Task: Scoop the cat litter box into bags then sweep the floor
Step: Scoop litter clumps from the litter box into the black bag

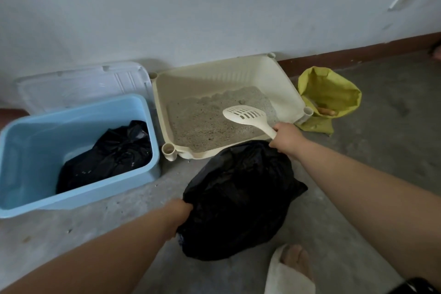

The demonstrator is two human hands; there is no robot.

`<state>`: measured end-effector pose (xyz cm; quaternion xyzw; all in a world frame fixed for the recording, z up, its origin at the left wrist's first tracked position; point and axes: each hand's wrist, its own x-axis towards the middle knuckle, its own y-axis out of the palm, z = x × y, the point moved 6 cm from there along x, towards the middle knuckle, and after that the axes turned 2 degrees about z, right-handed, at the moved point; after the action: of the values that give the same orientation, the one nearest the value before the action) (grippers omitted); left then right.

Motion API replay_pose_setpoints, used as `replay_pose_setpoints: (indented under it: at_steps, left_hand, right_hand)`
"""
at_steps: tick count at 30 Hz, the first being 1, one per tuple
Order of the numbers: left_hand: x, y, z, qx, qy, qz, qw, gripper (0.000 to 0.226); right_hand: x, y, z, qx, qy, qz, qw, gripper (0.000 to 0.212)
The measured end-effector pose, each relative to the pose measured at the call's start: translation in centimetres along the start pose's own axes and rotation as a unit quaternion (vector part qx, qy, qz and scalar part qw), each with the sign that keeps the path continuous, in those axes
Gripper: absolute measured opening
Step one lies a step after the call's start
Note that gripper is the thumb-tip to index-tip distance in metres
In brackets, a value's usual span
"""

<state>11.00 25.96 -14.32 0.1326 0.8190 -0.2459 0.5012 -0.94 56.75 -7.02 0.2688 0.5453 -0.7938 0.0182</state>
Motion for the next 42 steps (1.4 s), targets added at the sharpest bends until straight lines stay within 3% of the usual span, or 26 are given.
replay_pose_setpoints:
  at_steps: [8,11,14,16,20,23,29,34,42]
  left_hand:
    - [1.8,-1.4,1.2,0.021,-0.003,-0.045,0.999,0.046]
    - [1.2,-1.8,0.2,-0.008,0.010,-0.082,0.997,0.052]
    - [1.1,-1.6,-1.1,-0.021,0.049,-0.107,0.993,0.069]
    - [1.1,-0.9,-2.1,0.025,0.107,-0.102,0.989,0.087]
    - [1.5,0.2,-4.1,0.192,0.229,-0.106,0.948,0.063]
    - [2.4,0.0,-4.2,0.256,0.288,-0.098,0.917,0.048]
    - [5.4,-0.1,-3.0,0.333,0.196,-0.059,0.920,0.055]
    - [4.8,1.4,-4.2,0.319,0.202,-0.039,0.925,0.071]
    - [3.0,1.1,-4.1,0.278,0.163,-0.020,0.946,0.077]
  right_hand:
    - [2.5,1.9,0.2,-0.036,-0.024,-0.020,0.999,0.023]
    - [1.4,2.4,0.6,0.116,-0.026,-0.004,0.993,0.010]
    - [-0.3,5.3,1.5,0.366,-0.025,0.093,0.926,0.018]
    - [-1.0,7.7,1.6,0.430,-0.009,0.150,0.890,0.018]
    - [0.5,8.8,-0.9,0.275,0.002,0.130,0.953,0.019]
    - [1.4,7.5,-3.2,0.243,0.046,0.090,0.965,0.013]
    - [2.8,5.8,-3.2,0.313,0.052,0.068,0.946,0.022]
    - [2.5,5.6,-0.6,0.294,-0.011,0.095,0.951,0.010]
    - [0.8,0.5,3.4,0.113,-0.088,0.112,0.983,0.038]
